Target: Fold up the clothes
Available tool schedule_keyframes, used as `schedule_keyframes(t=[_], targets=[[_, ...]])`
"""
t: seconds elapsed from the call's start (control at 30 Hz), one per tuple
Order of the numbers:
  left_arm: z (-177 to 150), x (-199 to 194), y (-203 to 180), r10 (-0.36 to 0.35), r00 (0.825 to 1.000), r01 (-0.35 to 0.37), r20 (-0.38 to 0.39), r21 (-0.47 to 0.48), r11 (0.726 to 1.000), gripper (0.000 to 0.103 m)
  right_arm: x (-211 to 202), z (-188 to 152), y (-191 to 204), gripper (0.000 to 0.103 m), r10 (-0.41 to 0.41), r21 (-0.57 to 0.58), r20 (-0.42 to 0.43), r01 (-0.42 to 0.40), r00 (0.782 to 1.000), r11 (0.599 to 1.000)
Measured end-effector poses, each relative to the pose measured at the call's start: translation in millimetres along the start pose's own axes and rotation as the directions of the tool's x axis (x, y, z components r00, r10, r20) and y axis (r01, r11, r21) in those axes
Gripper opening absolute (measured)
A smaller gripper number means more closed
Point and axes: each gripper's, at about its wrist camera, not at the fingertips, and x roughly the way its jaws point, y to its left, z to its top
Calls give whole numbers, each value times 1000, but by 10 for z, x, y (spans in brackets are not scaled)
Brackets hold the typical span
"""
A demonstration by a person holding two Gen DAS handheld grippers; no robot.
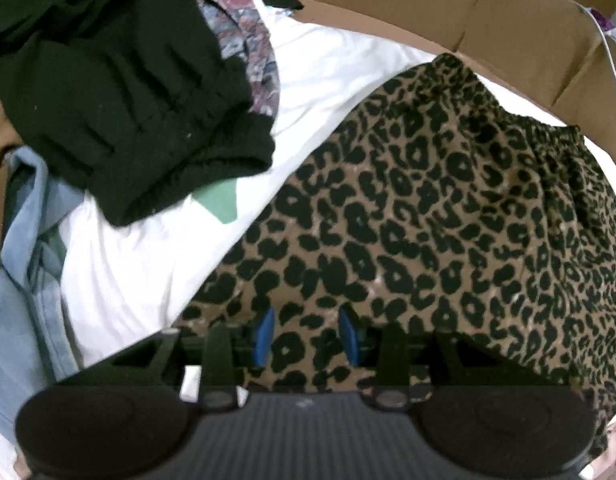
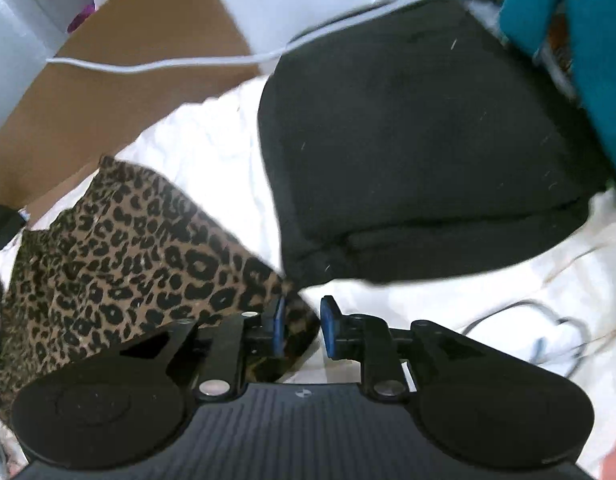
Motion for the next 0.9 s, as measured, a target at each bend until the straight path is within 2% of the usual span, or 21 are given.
schedule_keyframes(t=[0.1,0.17,0.27,0.3,0.33,0.47,0.63,0.9], targets=[[-33,8,-22,0,1000,-1,21,25,1000,38,-171,51,73,23,-5,-20,51,6,999,1000],[-30,11,-26,2,999,-3,42,27,1000,38,-252,63,161,30,20,-28,74,-17,997,999],[0,38,-23,-3,998,2,68,13,1000,37,-230,49,422,33,77,-81,78,-70,994,994],[14,52,-38,-7,997,6,72,13,1000,37,-172,36,528,38,88,-105,69,-81,994,991],[29,64,-65,-14,997,13,77,17,1000,37,-114,24,635,39,100,-129,60,-91,993,987],[100,108,-238,-50,994,44,102,58,997,37,161,-99,1107,39,123,-237,2,-119,992,964],[208,187,-559,-98,988,83,121,126,989,37,425,-222,1619,40,153,-369,-64,-166,986,914],[203,253,-981,-160,980,129,117,233,964,38,531,-411,2066,49,156,-461,-120,-194,980,866]])
